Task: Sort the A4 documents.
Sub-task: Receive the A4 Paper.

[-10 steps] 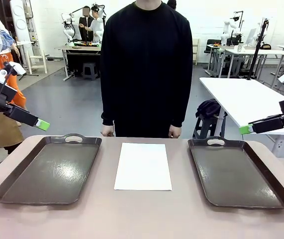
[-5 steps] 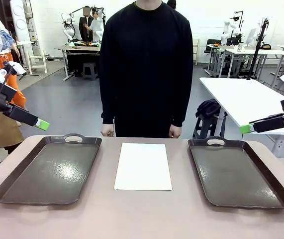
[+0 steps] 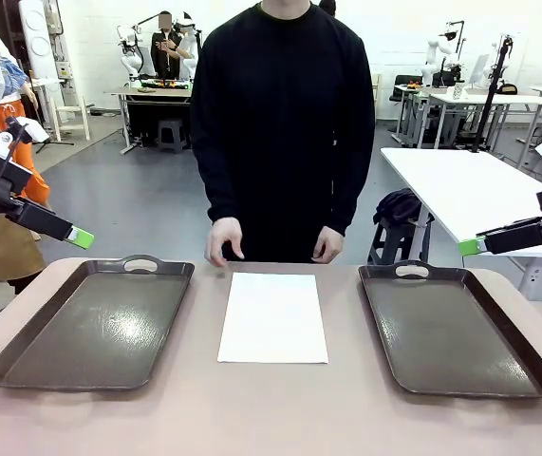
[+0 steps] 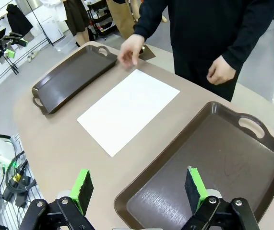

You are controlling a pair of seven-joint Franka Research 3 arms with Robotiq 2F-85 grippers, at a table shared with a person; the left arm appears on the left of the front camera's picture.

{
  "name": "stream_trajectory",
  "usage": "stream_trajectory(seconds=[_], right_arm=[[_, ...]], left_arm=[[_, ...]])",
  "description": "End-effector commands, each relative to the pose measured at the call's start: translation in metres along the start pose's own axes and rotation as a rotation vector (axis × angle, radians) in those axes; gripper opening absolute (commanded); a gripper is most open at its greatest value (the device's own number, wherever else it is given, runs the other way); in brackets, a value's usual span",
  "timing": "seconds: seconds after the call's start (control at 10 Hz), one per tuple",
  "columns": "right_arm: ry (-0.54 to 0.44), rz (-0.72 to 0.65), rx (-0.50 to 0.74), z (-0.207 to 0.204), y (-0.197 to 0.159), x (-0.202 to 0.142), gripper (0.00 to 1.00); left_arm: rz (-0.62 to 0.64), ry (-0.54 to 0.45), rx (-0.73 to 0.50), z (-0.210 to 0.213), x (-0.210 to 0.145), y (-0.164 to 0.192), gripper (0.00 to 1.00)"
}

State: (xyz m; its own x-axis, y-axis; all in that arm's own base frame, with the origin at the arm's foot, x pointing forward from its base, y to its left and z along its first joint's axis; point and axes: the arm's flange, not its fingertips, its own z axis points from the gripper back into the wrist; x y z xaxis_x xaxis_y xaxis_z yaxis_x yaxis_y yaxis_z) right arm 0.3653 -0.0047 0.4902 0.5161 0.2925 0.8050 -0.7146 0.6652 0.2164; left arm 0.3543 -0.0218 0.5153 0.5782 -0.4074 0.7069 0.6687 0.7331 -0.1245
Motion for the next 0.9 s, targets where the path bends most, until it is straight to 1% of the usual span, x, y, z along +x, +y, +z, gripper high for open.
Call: stream_trajectory(seconds=[0.0, 0.8], right_arm=[[-0.006, 0.012, 0.013, -0.0038, -0.0033, 0.0007, 1.00], [-0.006, 0.012, 0.013, -0.0038, -0.0033, 0.0007, 1.00]], left_arm=[[-0.007, -0.003, -0.008, -0.0007, -0.0009, 0.0020, 1.00], [-0.007, -0.003, -0.008, -0.0007, -0.0009, 0.0020, 1.00]])
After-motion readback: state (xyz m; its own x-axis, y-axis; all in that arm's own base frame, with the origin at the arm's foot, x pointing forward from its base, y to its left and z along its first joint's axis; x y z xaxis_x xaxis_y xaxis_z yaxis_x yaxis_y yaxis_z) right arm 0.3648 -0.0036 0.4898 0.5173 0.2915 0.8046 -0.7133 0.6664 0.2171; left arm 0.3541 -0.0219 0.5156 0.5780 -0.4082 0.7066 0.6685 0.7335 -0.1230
